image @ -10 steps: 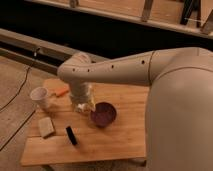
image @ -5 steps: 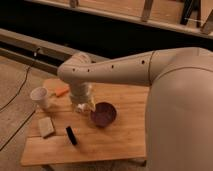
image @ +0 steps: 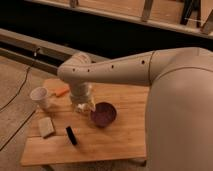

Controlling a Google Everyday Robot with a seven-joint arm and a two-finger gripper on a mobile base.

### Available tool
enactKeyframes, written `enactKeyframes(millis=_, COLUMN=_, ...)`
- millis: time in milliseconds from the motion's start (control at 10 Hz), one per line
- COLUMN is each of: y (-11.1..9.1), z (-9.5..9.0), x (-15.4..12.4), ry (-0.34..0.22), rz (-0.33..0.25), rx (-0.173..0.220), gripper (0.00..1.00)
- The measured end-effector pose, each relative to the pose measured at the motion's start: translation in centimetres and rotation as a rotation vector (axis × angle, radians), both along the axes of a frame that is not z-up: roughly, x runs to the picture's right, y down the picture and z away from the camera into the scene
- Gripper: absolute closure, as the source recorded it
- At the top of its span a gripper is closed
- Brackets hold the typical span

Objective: Knock the eraser over

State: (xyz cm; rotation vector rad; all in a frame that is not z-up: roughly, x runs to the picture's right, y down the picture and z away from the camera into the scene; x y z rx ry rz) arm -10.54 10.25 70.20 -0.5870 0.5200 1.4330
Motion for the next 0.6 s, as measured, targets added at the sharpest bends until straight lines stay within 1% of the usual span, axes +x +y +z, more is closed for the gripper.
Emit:
enactKeyframes(millis=100, y=-0.2, z=-0.2, x=0.3, ry=-0.005, rz=-0.006, rx=0.015, gripper=0.35)
enactKeyframes(millis=300, y=-0.1, z=-0.9, x=2.0, ry=-0.004, rz=-0.004, rx=0.04, gripper=0.35)
enactKeyframes(millis=500, y=0.6, z=-1.7, x=3.8, ry=0.005, rz=0.014, rx=0.041, gripper=0.35)
enactKeyframes(millis=600, y=1.3, z=-2.0, x=4.5, ry=0.007, rz=0.023, rx=0.033, gripper=0.35)
